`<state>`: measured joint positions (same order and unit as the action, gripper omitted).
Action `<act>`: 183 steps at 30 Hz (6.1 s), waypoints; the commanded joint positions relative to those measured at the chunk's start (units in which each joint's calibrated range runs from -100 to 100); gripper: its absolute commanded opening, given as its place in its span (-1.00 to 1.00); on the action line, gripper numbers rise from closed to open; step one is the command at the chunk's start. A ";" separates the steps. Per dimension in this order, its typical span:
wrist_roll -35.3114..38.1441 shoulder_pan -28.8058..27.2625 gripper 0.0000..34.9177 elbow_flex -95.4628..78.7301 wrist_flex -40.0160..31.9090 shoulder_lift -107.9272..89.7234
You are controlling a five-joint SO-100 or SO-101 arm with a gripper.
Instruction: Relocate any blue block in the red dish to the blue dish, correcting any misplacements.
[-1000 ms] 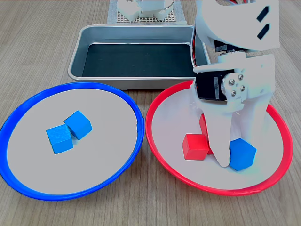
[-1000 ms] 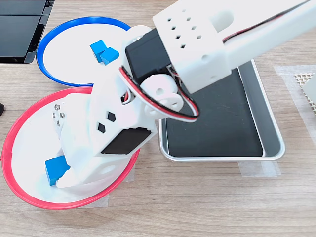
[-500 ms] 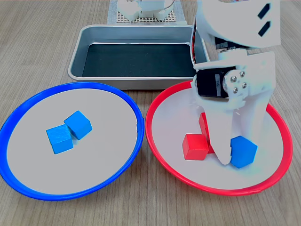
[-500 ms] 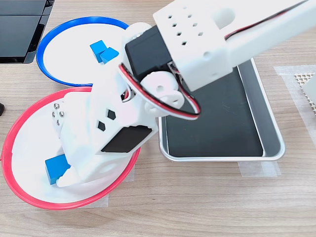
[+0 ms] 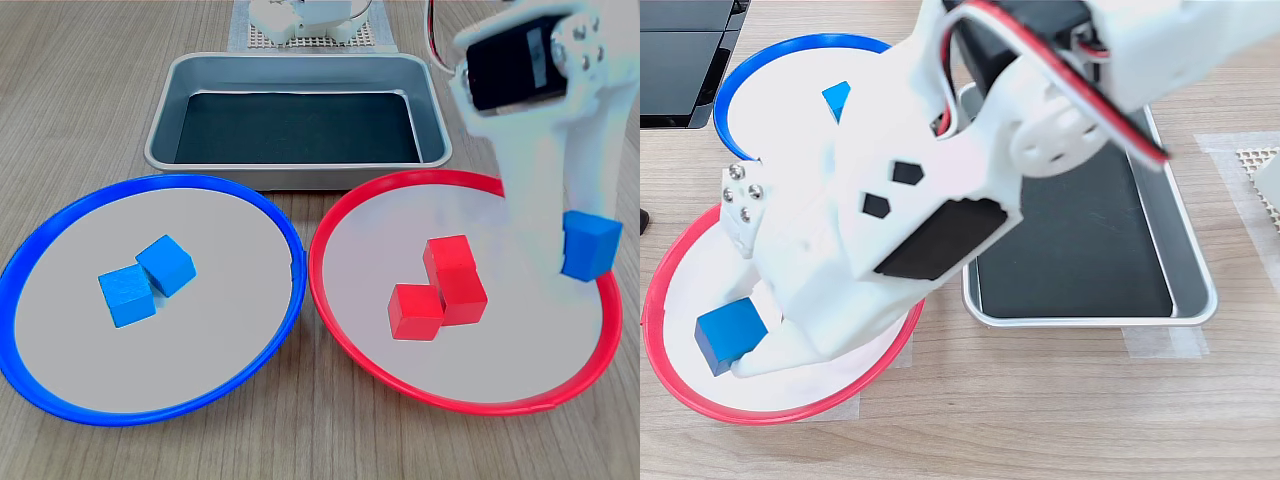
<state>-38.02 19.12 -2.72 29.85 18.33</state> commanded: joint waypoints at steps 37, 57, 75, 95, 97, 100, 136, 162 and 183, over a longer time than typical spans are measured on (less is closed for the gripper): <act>27.50 -31.96 -0.99 -17.90 -6.95 -16.50; 25.15 -30.27 -0.99 -8.16 -9.34 -1.31; 24.18 -29.70 0.03 -10.34 -3.73 -1.40; 25.30 -18.88 -1.00 -25.54 2.54 -38.41; 26.03 -16.90 -1.00 -32.92 2.54 -45.75; 26.67 -14.64 -1.00 -42.84 2.54 -56.07; 38.34 -14.93 -1.00 -91.18 21.69 -115.77; 38.24 -16.06 -1.00 -94.82 25.41 -117.22; 37.70 -16.62 -0.99 -94.55 26.32 -117.22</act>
<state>0.02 3.01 -97.91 56.04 -99.06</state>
